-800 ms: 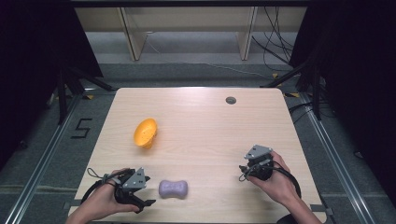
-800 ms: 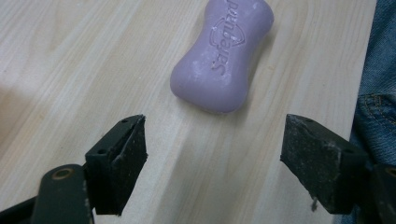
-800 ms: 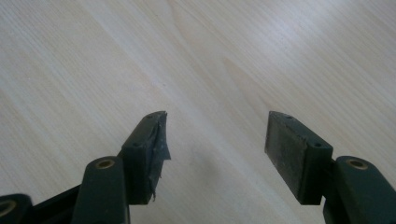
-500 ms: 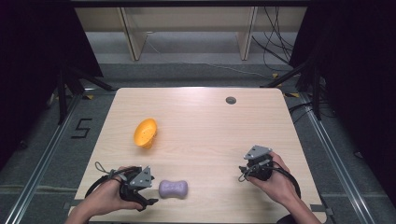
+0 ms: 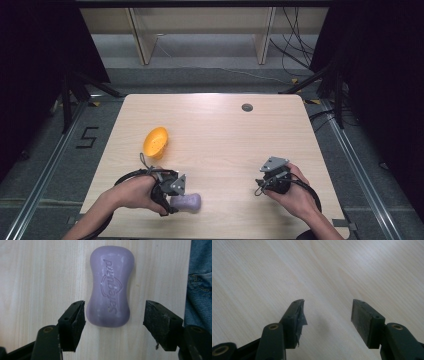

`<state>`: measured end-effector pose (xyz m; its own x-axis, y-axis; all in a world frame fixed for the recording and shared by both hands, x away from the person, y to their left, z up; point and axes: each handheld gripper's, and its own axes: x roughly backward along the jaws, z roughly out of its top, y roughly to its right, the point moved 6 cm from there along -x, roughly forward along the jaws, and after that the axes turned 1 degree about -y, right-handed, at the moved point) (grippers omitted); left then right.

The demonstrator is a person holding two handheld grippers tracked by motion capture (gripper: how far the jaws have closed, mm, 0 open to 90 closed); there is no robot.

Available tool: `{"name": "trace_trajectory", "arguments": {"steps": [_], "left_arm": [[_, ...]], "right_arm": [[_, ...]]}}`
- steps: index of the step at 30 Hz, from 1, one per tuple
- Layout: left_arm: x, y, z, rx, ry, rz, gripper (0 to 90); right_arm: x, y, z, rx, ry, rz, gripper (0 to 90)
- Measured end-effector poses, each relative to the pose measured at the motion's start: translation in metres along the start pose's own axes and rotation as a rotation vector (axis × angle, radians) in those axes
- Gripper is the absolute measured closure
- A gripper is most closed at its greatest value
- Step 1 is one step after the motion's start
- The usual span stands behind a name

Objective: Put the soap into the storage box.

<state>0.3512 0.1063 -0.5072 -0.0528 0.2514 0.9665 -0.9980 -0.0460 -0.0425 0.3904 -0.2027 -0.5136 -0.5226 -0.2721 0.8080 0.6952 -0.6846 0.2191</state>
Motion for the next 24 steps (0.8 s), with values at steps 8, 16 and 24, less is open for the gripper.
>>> {"name": "trace_trajectory", "arguments": {"steps": [8, 16, 24], "left_arm": [[-0.01, -0.007, 0.02, -0.034, -0.042, -0.048, 33.9], [-0.025, -0.008, 0.025, -0.046, -0.088, -0.096, 37.0], [-0.03, -0.008, 0.03, -0.052, -0.094, -0.09, 40.9]], "right_arm": [[0.0, 0.0, 0.0, 0.013, 0.003, 0.01, 44.2], [0.0, 0.0, -0.001, 0.011, 0.0, 0.007, 44.1], [-0.001, -0.001, -0.002, 0.007, -0.003, 0.013, 44.0]]}}
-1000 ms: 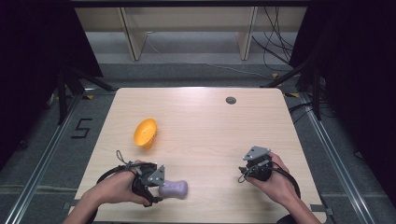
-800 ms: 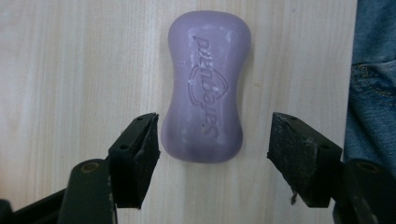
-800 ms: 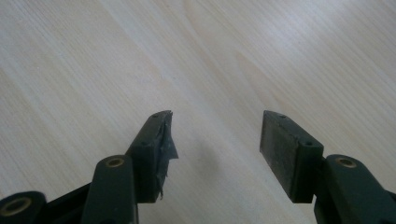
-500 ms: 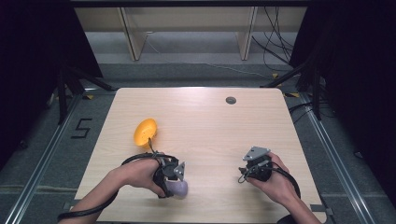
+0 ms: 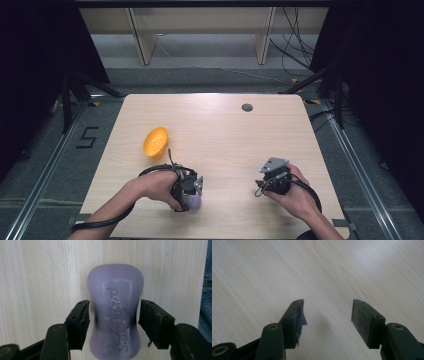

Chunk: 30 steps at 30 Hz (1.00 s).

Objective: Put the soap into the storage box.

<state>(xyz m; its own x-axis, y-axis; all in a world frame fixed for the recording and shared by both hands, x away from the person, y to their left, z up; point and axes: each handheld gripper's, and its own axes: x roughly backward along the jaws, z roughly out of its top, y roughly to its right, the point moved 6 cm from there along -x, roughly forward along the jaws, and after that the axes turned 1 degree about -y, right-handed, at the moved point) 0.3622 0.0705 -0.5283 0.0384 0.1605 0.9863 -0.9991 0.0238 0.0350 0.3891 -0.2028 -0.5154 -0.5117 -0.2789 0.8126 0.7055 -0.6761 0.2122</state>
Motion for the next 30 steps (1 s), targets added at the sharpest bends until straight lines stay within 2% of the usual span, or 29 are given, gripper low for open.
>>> {"name": "trace_trajectory", "arguments": {"steps": [3, 9, 19, 25, 30], "left_arm": [[-0.0013, -0.0001, 0.0007, 0.001, -0.004, -0.006, 42.3], [-0.0055, -0.0014, 0.0002, -0.006, -0.021, -0.016, 45.8], [-0.0066, -0.0017, -0.0006, 0.009, -0.028, -0.02, 47.3], [-0.0075, -0.0016, -0.0004, 0.031, -0.024, -0.032, 47.7], [-0.0073, -0.0013, 0.0, 0.04, -0.045, -0.033, 48.3]], "right_arm": [[0.0001, -0.0008, 0.0, -0.009, 0.001, -0.001, 44.0], [0.0003, 0.0007, 0.0002, 0.003, 0.004, -0.003, 44.0], [0.0004, 0.0007, 0.0005, 0.005, 0.008, -0.002, 44.0], [0.0005, 0.0006, 0.0005, 0.006, 0.007, 0.0, 44.0], [0.0003, 0.0007, 0.0005, 0.004, 0.01, -0.003, 44.0]]}}
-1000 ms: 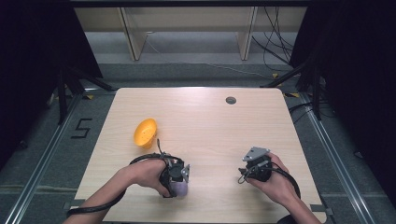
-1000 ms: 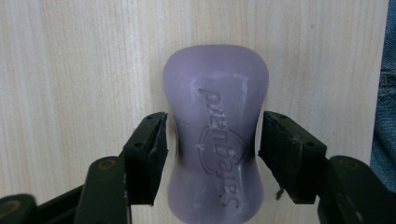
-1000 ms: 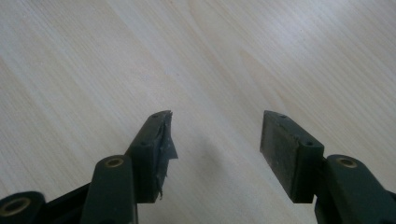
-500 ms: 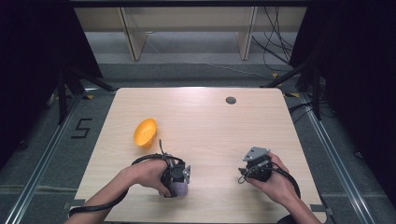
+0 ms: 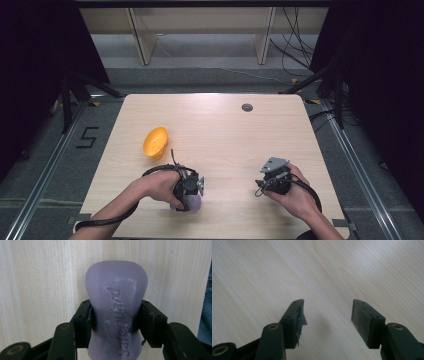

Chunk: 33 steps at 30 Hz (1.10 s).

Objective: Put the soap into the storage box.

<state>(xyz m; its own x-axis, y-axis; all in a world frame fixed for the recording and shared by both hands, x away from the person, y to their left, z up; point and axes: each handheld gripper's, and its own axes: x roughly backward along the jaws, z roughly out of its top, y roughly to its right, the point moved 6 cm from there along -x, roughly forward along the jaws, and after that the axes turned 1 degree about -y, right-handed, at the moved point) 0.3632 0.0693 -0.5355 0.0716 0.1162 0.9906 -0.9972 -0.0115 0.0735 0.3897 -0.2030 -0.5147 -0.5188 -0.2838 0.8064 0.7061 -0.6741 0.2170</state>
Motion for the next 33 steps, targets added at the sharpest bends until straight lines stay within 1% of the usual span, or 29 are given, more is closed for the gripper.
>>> {"name": "trace_trajectory", "arguments": {"steps": [2, 4, 6, 8, 9, 10, 13, 14, 16, 20, 21, 22, 23, 25, 26, 27, 28, 30, 31, 32, 33], "left_arm": [[0.0001, 0.0004, 0.0, 0.004, -0.004, 0.003, 48.5], [0.0002, 0.003, -0.0008, 0.026, -0.013, 0.001, 48.5], [0.0005, 0.0029, -0.0011, 0.036, -0.013, 0.008, 48.6], [0.0005, 0.0029, -0.0017, 0.049, -0.009, 0.012, 48.6], [0.0003, 0.0036, -0.002, 0.06, -0.007, 0.005, 48.6], [0.0003, 0.0036, -0.002, 0.06, -0.007, 0.005, 48.6], [0.0009, 0.0028, -0.0027, 0.078, -0.006, 0.009, 48.6], [0.0008, 0.0035, -0.0029, 0.09, -0.005, 0.0, 48.7], [0.0012, 0.0035, -0.0029, 0.098, -0.005, -0.004, 48.6], [0.004, 0.0019, -0.0022, 0.127, 0.011, -0.002, 48.7], [0.004, 0.0019, -0.0022, 0.127, 0.011, -0.002, 48.7], [0.0045, 0.0024, -0.0025, 0.142, 0.011, -0.01, 48.7], [0.005, 0.0016, -0.0026, 0.153, 0.014, -0.007, 48.7], [0.0062, 0.0002, -0.0032, 0.19, 0.022, -0.007, 48.7], [0.0062, 0.0002, -0.0032, 0.19, 0.022, -0.007, 48.7], [0.0074, -0.0012, -0.0043, 0.219, 0.027, -0.007, 48.7], [0.008, -0.0019, -0.0048, 0.231, 0.03, -0.001, 48.7], [0.0093, -0.0054, -0.0058, 0.232, 0.035, 0.027, 48.8], [0.0093, -0.0054, -0.0058, 0.232, 0.035, 0.027, 48.8], [0.0096, -0.0037, -0.0065, 0.271, 0.037, 0.021, 48.8], [0.0096, -0.0037, -0.0065, 0.271, 0.037, 0.021, 48.8]], "right_arm": [[-0.0002, 0.0002, -0.0001, 0.001, 0.0, 0.0, 44.0], [-0.0001, 0.0001, 0.0, -0.001, 0.001, 0.0, 44.0], [-0.0001, 0.0, 0.0001, 0.0, 0.001, 0.001, 44.0], [0.0, -0.0001, 0.0001, 0.0, -0.001, 0.003, 44.0], [-0.0001, -0.0001, 0.0001, -0.001, -0.002, 0.003, 44.0], [-0.0001, -0.0001, 0.0001, -0.001, -0.002, 0.003, 44.0], [-0.0001, 0.0001, 0.0002, -0.002, -0.002, 0.002, 44.0], [-0.0001, 0.0001, 0.0001, -0.002, -0.002, 0.002, 44.0], [-0.0001, 0.0002, 0.0001, -0.002, -0.002, 0.003, 44.0], [-0.0002, 0.0004, 0.0001, -0.002, 0.001, 0.001, 44.0], [-0.0002, 0.0005, 0.0001, -0.001, 0.001, 0.001, 44.0], [-0.0002, 0.0005, 0.0002, -0.002, 0.001, 0.001, 44.0], [-0.0001, 0.0004, 0.0002, -0.002, 0.002, 0.001, 44.0], [-0.0001, 0.0005, 0.0002, -0.001, 0.002, 0.001, 44.0], [-0.0001, 0.0005, 0.0002, -0.002, 0.002, 0.001, 44.0], [-0.0001, 0.0006, 0.0002, -0.002, 0.002, 0.001, 44.0], [-0.0001, 0.0006, 0.0002, -0.002, 0.002, 0.001, 44.0], [-0.0001, 0.0007, 0.0002, -0.002, 0.002, 0.001, 44.0], [-0.0001, 0.0007, 0.0002, -0.002, 0.002, 0.001, 44.0], [-0.0001, 0.0006, 0.0003, -0.001, 0.003, 0.0, 44.0], [-0.0001, 0.0006, 0.0003, -0.001, 0.002, 0.001, 44.0]]}}
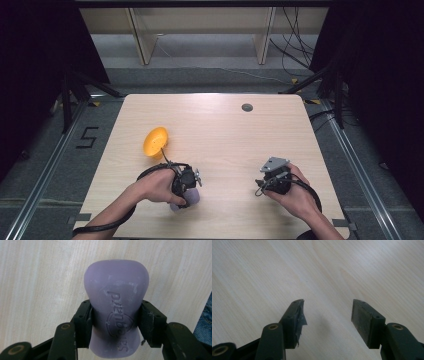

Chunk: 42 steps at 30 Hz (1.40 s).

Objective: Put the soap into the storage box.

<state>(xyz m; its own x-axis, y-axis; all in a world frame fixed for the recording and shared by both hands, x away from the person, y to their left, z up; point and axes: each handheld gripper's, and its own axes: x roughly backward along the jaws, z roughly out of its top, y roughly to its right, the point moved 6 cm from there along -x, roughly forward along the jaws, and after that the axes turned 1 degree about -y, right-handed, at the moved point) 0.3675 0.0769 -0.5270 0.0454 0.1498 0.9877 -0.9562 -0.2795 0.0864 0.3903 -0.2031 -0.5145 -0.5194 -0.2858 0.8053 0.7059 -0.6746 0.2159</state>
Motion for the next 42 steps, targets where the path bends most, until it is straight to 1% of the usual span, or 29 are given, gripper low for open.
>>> {"name": "trace_trajectory", "arguments": {"steps": [1, 2, 4, 7, 11, 12, 13, 14, 15, 16, 17, 18, 19, 21, 23, 24, 25, 27, 29, 30, 31, 33, 34, 36, 38, 39, 40, 41, 42], "left_arm": [[0.001, -0.003, 0.0, -0.02, -0.002, 0.021, 48.8], [0.002, -0.003, 0.0, -0.014, -0.005, 0.019, 48.9], [0.002, -0.003, -0.001, -0.016, -0.004, 0.02, 48.9], [0.002, -0.004, 0.0, -0.009, 0.007, 0.019, 48.9], [0.002, -0.004, -0.001, -0.006, 0.006, 0.015, 48.9], [0.002, -0.004, -0.001, -0.001, -0.001, 0.009, 48.9], [0.002, -0.004, -0.001, -0.001, -0.001, 0.009, 48.9], [0.001, -0.004, -0.001, -0.01, 0.004, 0.017, 48.9], [0.001, -0.003, -0.001, 0.0, 0.0, 0.01, 48.9], [0.001, -0.003, -0.001, 0.0, 0.0, 0.01, 48.9], [0.001, -0.001, -0.002, 0.012, -0.002, 0.001, 48.9], [0.001, -0.004, -0.001, -0.007, -0.002, 0.014, 48.9], [0.002, -0.002, -0.002, 0.011, -0.008, -0.004, 48.9], [0.002, -0.003, -0.002, 0.011, -0.001, 0.004, 48.9], [0.004, -0.006, -0.003, -0.001, -0.005, 0.02, 48.9], [0.005, -0.007, -0.003, 0.011, 0.006, 0.024, 49.0], [0.005, -0.007, -0.003, 0.011, 0.006, 0.024, 48.9], [0.007, -0.008, -0.005, 0.036, 0.023, 0.03, 48.9], [0.008, -0.008, -0.005, 0.037, 0.033, 0.037, 49.0], [0.01, -0.008, -0.007, 0.049, 0.045, 0.043, 49.0], [0.01, -0.008, -0.007, 0.049, 0.045, 0.043, 48.9], [0.013, -0.009, -0.009, 0.064, 0.072, 0.06, 49.0], [0.017, -0.009, -0.01, 0.089, 0.109, 0.068, 49.0], [0.019, -0.01, -0.013, 0.112, 0.143, 0.066, 49.0], [0.021, -0.011, -0.016, 0.158, 0.2, 0.076, 49.0], [0.021, -0.011, -0.016, 0.158, 0.2, 0.076, 49.0], [0.022, -0.013, -0.021, 0.201, 0.235, 0.087, 49.0], [0.023, -0.014, -0.025, 0.24, 0.258, 0.11, 48.9], [0.023, -0.014, -0.027, 0.265, 0.263, 0.119, 48.9]], "right_arm": [[0.0, 0.0, 0.0, 0.001, -0.001, 0.0, 44.0], [0.0, 0.0, 0.0, 0.0, -0.001, 0.0, 44.0], [0.0, 0.0, 0.0, 0.001, -0.001, 0.0, 44.0], [0.0, 0.0, 0.0, 0.0, -0.001, 0.0, 44.0], [0.0, 0.0, 0.0, 0.001, -0.001, 0.0, 44.0], [0.0, 0.0, 0.0, 0.0, -0.001, 0.001, 44.0], [0.0, 0.0, 0.0, 0.0, -0.001, 0.001, 44.0], [0.0, 0.0, 0.0, 0.001, -0.001, 0.001, 44.0], [0.0, 0.0, 0.0, 0.001, -0.001, 0.001, 44.0], [0.0, 0.0, 0.0, 0.001, -0.001, 0.001, 44.0], [0.0, 0.0, 0.0, 0.001, 0.0, 0.0, 44.0], [0.0, 0.0, 0.0, 0.001, -0.001, 0.0, 44.0], [0.0, 0.0, 0.0, 0.001, -0.001, 0.001, 44.0], [0.0, 0.0, 0.0, 0.0, -0.001, 0.001, 44.0], [0.0, 0.0, 0.0, 0.0, -0.001, 0.001, 44.0], [0.0, 0.0, 0.0, 0.001, 0.0, 0.0, 44.0], [0.0, 0.0, 0.0, 0.001, 0.0, 0.0, 44.0], [0.0, 0.0, 0.0, 0.001, 0.0, 0.001, 44.0], [0.0, 0.0, 0.0, 0.0, 0.0, 0.001, 44.0], [0.0, 0.0, 0.0, -0.001, 0.0, 0.0, 44.0], [0.0, 0.0, 0.0, -0.001, 0.0, 0.0, 44.0], [0.0, 0.0, 0.0, 0.001, 0.0, 0.0, 44.0], [0.0, 0.0, 0.0, 0.001, 0.0, 0.001, 44.0], [0.0, 0.0, 0.0, 0.002, 0.002, 0.0, 44.0], [0.001, 0.0, 0.0, 0.0, 0.001, -0.001, 44.0], [0.001, 0.0, 0.0, 0.0, 0.001, -0.001, 44.0], [0.001, 0.0, 0.0, -0.001, 0.0, 0.0, 44.0], [0.001, 0.0, 0.0, -0.001, 0.0, 0.0, 44.0], [0.0, 0.0, 0.0, 0.003, 0.001, 0.001, 44.1]]}}
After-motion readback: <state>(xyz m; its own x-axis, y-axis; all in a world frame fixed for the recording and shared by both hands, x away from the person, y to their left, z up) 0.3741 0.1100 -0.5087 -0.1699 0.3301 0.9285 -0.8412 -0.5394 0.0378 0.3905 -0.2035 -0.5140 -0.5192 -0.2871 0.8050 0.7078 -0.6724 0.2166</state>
